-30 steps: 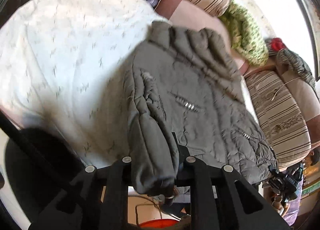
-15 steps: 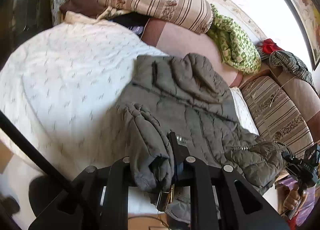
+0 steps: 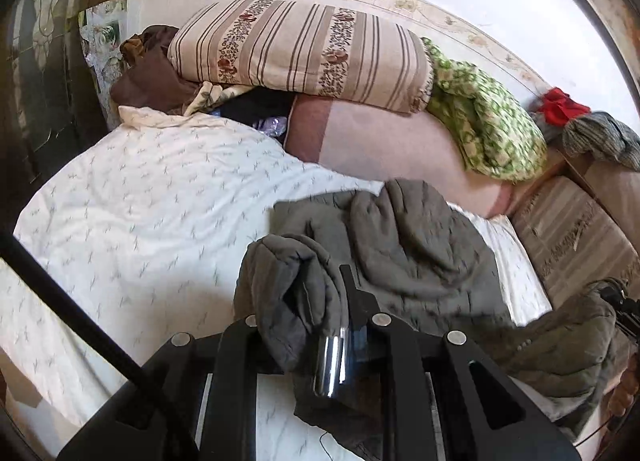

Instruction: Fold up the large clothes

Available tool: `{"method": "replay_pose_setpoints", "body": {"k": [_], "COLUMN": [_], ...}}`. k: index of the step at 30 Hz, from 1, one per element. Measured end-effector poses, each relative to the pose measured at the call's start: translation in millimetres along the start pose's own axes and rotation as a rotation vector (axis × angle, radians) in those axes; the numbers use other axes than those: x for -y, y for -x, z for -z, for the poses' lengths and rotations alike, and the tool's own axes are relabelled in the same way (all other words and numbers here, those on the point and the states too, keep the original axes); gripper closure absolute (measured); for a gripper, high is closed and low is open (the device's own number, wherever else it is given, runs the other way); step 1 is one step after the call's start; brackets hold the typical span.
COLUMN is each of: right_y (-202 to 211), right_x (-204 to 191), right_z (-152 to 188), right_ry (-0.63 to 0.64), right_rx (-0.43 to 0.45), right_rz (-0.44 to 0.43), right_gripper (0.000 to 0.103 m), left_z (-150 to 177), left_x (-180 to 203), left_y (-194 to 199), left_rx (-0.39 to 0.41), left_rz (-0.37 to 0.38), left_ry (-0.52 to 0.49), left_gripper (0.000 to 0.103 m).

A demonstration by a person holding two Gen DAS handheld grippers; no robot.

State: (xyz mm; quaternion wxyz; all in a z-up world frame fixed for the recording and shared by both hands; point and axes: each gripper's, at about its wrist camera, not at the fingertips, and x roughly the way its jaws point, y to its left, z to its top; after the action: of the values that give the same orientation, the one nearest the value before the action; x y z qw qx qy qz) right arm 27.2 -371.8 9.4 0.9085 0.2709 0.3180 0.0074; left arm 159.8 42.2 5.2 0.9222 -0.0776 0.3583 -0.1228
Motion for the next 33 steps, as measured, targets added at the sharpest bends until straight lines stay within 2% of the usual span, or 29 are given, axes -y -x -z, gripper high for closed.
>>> {"method": "replay_pose_setpoints", "body": {"k": [8, 12, 16, 19, 23, 27, 30, 33], "right_y": [-79.0, -128.9, -184.1, -223.8, -265.9, -309.0, -342.3, -368.9], "right_x": [-9.1, 4.3, 26.9, 48.3, 74.5, 89.8, 100.3, 113.5], "right_z": [-77.5, -110.8, -136.5, -149.2, -156.0, -155.8, -149.5, -141.5], "right_ry": [0.056, 0.04, -0.005, -0.044, -0.104, -0.1, -0.075, -0.075], "right_rx": [0.005, -0.005, -0.03, -0.049, -0.078, -0.093, -0.107, -0.123], "right_rz": [0.133, 0.219, 0.299, 0.359, 0.38, 0.423, 0.466, 0.459], "right_gripper": [0.087, 0.087, 0.087, 0.087, 0.087, 0.086, 0.086, 0.082], "left_z": [-67.3, -103.1, -128.6, -135.7, -139.8, -136.2, -128.5, -120.2], "left_x": [4.9, 8.8, 22.8, 27.8, 26.6, 25.4, 16.5, 3.4], "left_y": [-88.2, -146.6, -213.3, -254.9, -304.5, -350.3, -383.6, -406.3], "left_rx": [-0.036, -0.083, -0.123, -0.141, -0.187, -0.205, -0.25, -0.277], "left_rz": [-0.108, -0.155, -0.231, -0.274, -0.297, -0.318, -0.295, -0.242], "left_ry": [0.0, 0.016, -0.021, -0.046, -0.03, -0.037, -0.008, 0.06], "left_gripper": [0.085, 0.085, 0.085, 0.084, 0.084, 0.082, 0.079, 0.073]}}
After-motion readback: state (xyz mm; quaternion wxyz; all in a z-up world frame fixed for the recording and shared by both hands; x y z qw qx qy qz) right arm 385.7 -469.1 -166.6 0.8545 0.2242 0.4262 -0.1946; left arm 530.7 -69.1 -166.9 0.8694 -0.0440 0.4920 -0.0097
